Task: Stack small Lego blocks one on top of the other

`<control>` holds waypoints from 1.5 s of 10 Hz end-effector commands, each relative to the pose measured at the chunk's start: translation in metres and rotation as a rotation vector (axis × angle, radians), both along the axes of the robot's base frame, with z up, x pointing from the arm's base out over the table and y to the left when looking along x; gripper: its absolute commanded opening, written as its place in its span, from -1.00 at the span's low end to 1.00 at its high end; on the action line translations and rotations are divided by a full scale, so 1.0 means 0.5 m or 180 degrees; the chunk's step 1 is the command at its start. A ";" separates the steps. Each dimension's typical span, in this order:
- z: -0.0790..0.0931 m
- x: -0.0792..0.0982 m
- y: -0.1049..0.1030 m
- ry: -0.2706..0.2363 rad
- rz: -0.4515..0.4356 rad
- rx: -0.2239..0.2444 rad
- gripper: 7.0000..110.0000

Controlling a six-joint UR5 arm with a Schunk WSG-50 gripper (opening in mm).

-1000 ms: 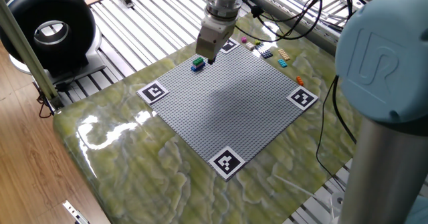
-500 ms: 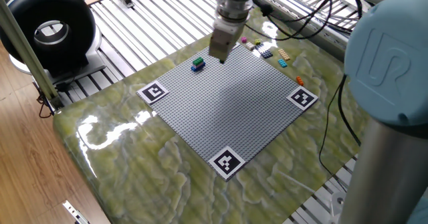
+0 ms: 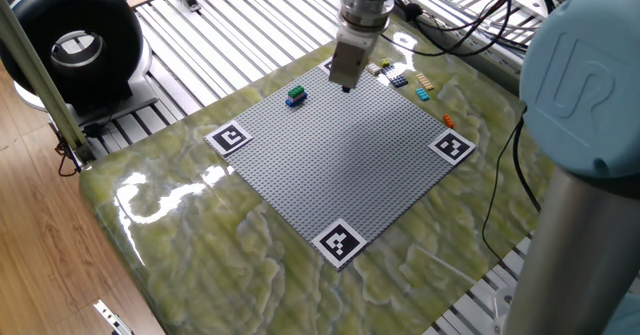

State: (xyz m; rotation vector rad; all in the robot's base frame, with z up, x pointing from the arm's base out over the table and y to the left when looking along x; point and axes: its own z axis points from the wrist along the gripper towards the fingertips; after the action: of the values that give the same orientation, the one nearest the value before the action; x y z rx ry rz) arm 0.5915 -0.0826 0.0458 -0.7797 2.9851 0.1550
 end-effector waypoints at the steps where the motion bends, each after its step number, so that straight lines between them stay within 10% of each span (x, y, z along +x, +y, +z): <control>1: -0.001 -0.010 -0.020 0.0062 -0.0109 -0.0042 -1.00; 6: 0.002 0.008 0.002 -0.0035 -0.0227 0.0101 -1.00; 15: -0.010 -0.057 -0.115 0.0114 0.0020 -0.0235 -1.00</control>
State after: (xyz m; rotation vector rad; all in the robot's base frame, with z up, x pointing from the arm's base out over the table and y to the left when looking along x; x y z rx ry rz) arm 0.5713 -0.1222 0.0417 -0.7610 3.0481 0.0704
